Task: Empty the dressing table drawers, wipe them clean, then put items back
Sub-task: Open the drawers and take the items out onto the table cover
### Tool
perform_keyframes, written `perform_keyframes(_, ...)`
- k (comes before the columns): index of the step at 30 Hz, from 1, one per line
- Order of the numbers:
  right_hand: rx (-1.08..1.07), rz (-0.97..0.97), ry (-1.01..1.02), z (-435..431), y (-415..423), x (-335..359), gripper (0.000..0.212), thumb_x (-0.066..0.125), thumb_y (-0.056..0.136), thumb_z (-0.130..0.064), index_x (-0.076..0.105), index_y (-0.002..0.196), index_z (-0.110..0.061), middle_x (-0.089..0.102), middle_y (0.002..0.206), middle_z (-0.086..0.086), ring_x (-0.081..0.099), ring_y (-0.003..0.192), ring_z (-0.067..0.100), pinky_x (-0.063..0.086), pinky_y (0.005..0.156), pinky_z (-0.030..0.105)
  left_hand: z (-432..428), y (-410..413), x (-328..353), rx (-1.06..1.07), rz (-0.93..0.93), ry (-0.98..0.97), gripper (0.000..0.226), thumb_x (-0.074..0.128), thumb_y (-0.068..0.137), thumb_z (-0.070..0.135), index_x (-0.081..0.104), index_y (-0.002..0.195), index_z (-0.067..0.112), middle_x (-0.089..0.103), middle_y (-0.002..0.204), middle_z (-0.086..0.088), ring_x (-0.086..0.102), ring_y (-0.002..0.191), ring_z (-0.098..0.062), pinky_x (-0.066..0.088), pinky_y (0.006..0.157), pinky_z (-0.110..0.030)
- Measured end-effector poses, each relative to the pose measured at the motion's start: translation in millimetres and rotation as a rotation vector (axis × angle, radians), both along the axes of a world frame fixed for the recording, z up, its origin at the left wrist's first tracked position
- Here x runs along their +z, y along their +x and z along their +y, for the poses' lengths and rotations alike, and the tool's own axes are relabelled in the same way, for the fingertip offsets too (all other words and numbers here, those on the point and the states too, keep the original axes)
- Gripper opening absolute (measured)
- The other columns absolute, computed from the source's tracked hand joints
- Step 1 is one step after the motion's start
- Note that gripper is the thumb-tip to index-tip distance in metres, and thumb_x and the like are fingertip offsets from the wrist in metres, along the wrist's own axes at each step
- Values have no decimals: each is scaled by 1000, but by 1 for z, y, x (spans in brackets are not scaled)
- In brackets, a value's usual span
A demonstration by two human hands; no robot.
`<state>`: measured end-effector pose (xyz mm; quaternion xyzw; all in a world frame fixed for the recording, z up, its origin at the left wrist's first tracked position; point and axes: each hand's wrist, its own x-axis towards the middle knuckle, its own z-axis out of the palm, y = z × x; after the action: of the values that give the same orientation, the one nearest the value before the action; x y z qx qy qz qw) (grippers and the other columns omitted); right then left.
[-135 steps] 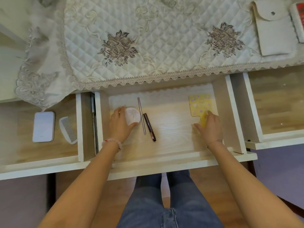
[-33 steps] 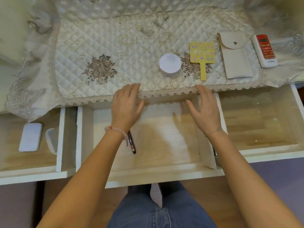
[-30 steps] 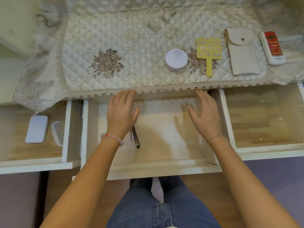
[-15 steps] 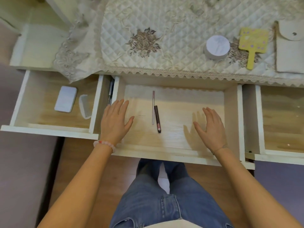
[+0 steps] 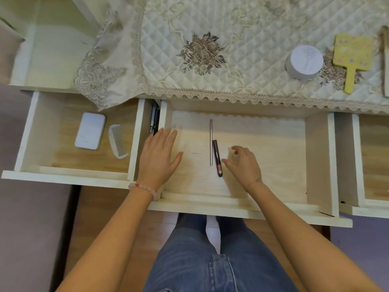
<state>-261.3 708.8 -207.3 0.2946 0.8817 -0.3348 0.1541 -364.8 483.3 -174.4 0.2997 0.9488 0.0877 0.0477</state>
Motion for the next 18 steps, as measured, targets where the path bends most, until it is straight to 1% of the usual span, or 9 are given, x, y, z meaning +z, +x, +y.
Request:
perform_keyframes(2,-27,-57,-32,-14,-7,-7,51,65,81,-41,50,122,-14,55,117,5,50,108,23,44,84,32,1,0,-2,-24,4,3,57,40,89,43,48,133,7,53,133,-14,47,126,-31,34,106,-46)
perform_keyframes(5,-85,-106,-52,-28,-14,-15,39,67,79,-36,54,108,-14,56,107,4,54,97,22,44,72,31,4,3,-6,-71,0,40,56,42,89,42,48,133,7,53,134,-14,47,126,-30,35,107,-47)
perform_keyframes(9,-177,-150,-82,-33,-17,-17,21,62,81,-27,58,100,-17,62,99,1,56,86,20,42,67,27,13,7,-13,-75,-18,57,54,43,89,41,50,132,9,55,132,-11,47,126,-29,32,107,-46)
perform_keyframes(11,-239,-151,-102,-29,-18,-15,18,59,81,-24,60,98,-19,64,97,-1,56,83,18,41,67,26,21,7,-18,-77,-41,86,50,46,88,37,53,129,9,57,129,-13,50,124,-30,34,105,-46)
perform_keyframes(14,-310,-140,-119,-18,-16,-10,17,59,81,-24,63,97,-20,63,92,-4,55,81,17,39,68,25,41,11,-28,-64,-125,161,43,55,86,27,56,124,6,61,122,-14,57,114,-32,42,97,-44)
perform_keyframes(16,-351,-123,-136,-8,-12,-6,12,60,81,-25,62,93,-22,62,87,-6,55,79,15,38,68,24,54,15,-33,28,-238,207,42,64,84,20,57,122,5,62,117,-13,59,106,-31,46,88,-39)
perform_keyframes(18,-397,-99,-158,2,-8,-2,10,61,80,-26,60,90,-24,61,82,-9,55,78,13,37,66,24,67,18,-37,169,-382,220,43,65,85,21,54,123,5,59,115,-13,56,104,-30,44,83,-37)
